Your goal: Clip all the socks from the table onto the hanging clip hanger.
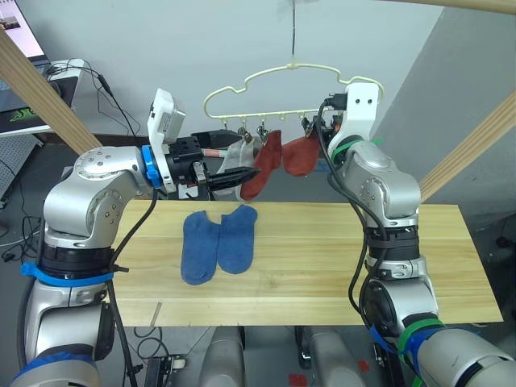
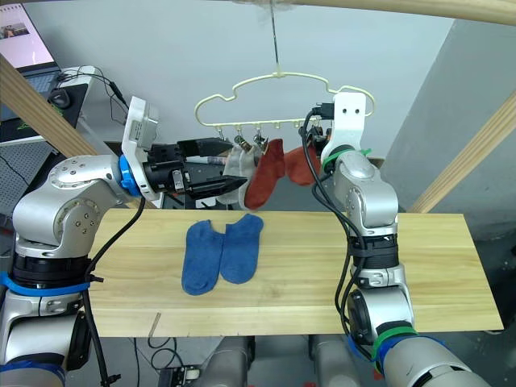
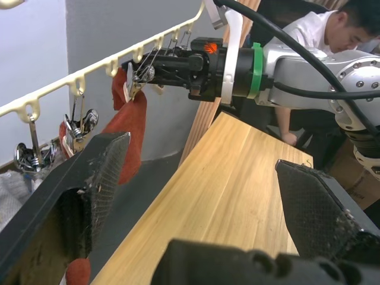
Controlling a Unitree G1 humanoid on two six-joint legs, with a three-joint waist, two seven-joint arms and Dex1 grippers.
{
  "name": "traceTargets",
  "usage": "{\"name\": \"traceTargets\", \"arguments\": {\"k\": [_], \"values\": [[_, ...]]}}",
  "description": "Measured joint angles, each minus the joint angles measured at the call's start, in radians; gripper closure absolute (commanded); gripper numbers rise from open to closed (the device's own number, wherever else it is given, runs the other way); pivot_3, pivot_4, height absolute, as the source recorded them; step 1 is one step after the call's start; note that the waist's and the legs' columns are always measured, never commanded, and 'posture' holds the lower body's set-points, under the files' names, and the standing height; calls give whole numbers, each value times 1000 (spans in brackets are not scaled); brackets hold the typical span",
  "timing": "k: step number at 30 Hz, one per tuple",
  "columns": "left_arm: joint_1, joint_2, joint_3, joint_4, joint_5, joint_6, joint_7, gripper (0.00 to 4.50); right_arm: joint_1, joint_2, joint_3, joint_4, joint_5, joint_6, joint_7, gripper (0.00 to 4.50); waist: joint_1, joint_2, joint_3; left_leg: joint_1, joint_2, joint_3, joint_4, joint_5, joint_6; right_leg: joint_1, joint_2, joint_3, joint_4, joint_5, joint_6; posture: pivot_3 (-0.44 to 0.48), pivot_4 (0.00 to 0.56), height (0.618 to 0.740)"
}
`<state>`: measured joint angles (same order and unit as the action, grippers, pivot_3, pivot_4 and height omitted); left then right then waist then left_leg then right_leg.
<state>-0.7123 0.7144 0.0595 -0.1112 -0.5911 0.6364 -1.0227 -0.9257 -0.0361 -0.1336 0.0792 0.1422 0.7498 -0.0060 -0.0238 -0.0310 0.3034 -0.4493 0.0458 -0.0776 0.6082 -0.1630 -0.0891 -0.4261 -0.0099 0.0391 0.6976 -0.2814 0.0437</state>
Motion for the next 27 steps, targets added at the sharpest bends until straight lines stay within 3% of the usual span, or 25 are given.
{"name": "traceTargets", "arguments": {"k": [11,14,17,20,27], "values": [[2,0,4,-1,0,7,9,0,-8,5,4,14,0,-3,6,2170,1,0,0,0,0,0,0,0,0,0,0,0,0,0,0,162,298,740],[2,0,4,-1,0,7,9,0,-8,5,7,14,-2,-4,5,2794,1,0,0,0,0,0,0,0,0,0,0,0,0,0,0,154,294,740],[2,0,4,-1,0,7,8,0,-8,4,9,14,-4,-9,3,3795,1,0,0,0,0,0,-1,0,0,0,0,0,-1,0,0,154,294,740],[2,-1,4,-1,1,7,8,0,-8,1,9,14,-4,-11,-1,4482,1,0,0,0,0,0,-1,0,0,0,0,0,-1,0,0,152,291,740],[2,-2,4,-1,2,5,9,0,-8,-3,9,14,-5,-20,-12,4482,1,0,0,0,0,0,-1,0,0,0,0,0,-1,0,0,152,288,740]]}}
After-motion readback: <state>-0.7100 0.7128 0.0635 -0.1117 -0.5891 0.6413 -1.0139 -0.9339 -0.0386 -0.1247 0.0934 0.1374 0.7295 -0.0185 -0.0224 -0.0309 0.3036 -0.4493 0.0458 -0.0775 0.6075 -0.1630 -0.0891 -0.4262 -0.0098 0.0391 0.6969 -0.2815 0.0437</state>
